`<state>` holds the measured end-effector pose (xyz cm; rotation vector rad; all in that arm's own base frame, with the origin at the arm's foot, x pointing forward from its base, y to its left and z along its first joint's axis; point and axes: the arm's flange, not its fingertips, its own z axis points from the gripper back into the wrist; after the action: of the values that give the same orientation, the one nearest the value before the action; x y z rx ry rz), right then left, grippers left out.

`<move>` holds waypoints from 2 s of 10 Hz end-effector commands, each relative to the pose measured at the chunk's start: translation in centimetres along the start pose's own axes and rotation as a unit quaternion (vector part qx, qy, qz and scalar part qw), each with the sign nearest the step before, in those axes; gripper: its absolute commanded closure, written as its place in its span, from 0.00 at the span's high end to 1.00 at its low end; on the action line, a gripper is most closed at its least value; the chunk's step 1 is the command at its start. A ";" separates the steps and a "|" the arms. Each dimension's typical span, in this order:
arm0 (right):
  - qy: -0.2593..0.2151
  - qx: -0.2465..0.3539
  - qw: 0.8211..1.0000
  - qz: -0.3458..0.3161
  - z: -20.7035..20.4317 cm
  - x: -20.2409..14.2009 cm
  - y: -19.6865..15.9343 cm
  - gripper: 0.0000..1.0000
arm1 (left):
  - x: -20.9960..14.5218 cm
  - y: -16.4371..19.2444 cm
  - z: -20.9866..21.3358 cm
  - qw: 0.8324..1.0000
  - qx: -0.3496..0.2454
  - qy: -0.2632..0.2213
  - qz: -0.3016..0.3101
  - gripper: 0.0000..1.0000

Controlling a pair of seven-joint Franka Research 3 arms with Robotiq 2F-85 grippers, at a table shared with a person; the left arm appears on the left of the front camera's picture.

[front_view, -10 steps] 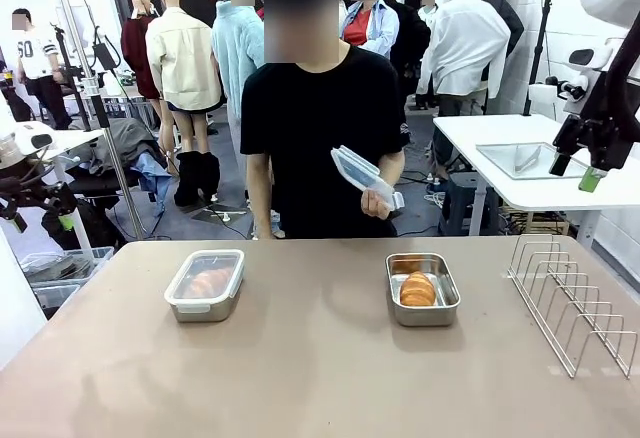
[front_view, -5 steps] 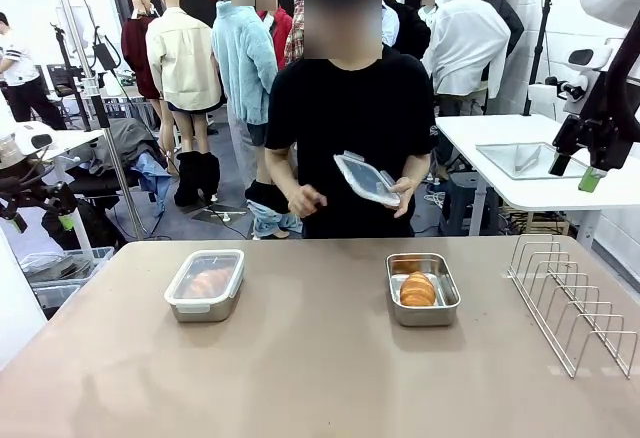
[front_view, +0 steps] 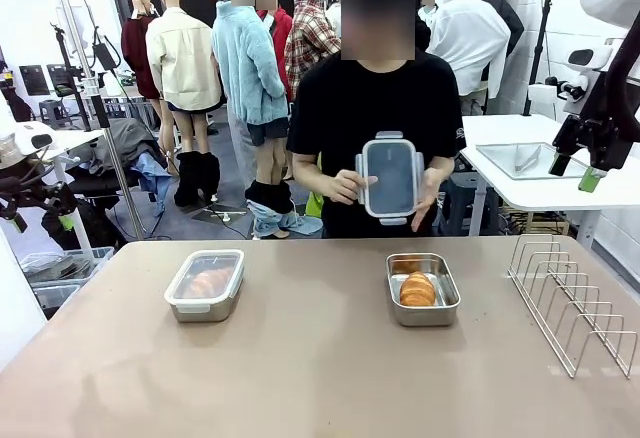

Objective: Place the bread in airtight containers.
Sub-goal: Release when the human grabs the Airtight Container lid.

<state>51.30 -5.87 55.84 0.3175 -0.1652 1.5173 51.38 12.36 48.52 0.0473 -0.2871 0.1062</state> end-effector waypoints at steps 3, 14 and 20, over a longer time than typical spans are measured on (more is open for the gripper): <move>0.003 0.006 1.000 -0.001 0.3 0.1 -0.3 1.00 | 0.0 0.0 0.1 1.000 0.006 -0.001 0.003 0.92; 0.003 0.006 1.000 -0.001 0.3 0.1 -0.3 1.00 | 0.0 0.0 0.1 1.000 0.006 -0.001 0.003 0.92; 0.003 0.006 1.000 -0.001 0.3 0.1 -0.3 1.00 | 0.0 0.0 0.1 1.000 0.006 -0.001 0.003 0.92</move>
<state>51.30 -5.87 55.84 0.3176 -0.1651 1.5172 51.38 12.36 48.52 0.0473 -0.2871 0.1062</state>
